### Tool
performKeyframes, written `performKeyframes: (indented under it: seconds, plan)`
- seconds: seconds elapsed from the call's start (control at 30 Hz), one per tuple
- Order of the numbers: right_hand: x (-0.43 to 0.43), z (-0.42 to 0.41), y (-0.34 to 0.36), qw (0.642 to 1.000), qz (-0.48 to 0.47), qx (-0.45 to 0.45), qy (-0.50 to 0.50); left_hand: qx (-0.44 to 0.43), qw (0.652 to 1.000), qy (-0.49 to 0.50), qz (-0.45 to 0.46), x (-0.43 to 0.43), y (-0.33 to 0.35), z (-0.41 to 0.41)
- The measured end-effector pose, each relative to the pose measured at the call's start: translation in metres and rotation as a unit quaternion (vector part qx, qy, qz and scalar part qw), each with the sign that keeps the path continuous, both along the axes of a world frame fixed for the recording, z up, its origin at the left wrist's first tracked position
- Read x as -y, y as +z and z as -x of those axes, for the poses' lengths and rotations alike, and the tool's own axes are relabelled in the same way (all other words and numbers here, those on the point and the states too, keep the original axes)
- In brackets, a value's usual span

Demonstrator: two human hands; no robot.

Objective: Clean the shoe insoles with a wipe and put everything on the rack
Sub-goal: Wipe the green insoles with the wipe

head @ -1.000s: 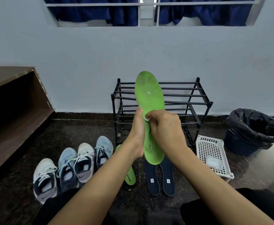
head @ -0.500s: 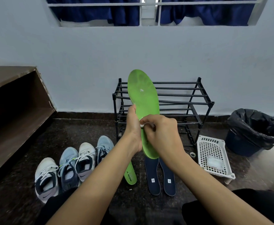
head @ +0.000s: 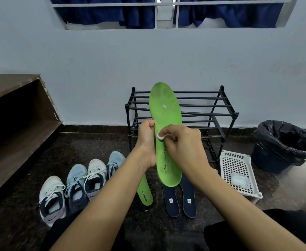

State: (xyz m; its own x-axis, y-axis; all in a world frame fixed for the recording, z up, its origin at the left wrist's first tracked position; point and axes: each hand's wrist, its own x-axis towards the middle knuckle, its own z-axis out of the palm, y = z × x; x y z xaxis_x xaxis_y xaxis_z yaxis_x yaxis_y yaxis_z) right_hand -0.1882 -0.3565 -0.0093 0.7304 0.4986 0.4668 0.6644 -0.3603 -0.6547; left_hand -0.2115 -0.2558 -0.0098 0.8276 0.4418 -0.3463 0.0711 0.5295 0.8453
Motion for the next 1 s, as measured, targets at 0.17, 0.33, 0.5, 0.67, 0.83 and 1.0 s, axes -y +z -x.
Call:
performKeyframes:
  seconds: [0.17,0.33,0.5,0.67,0.83,1.0]
  plan:
    - [-0.003,0.008,-0.008,0.999,0.008,0.032,0.024,-0.008,0.998,0.046,0.044,0.0,0.002,-0.003]
    - [-0.003,0.003,-0.009,0.999,-0.004,0.048,0.017,-0.024,0.999,0.022,0.039,0.005,-0.004,-0.007]
    - [0.0,-0.008,-0.006,0.999,0.004,0.048,-0.004,-0.024,0.998,-0.034,0.037,0.018,-0.006,-0.004]
    - [0.001,0.0,-0.002,1.0,0.011,0.025,0.013,-0.029,0.999,-0.007,0.031,0.004,-0.003,-0.002]
    - [0.002,0.005,-0.003,0.999,0.032,0.021,0.028,-0.026,0.999,0.031,0.026,0.0,-0.004,-0.001]
    - [-0.001,0.009,-0.007,0.998,0.056,0.016,0.035,-0.009,0.998,0.038,0.046,0.0,0.001,-0.001]
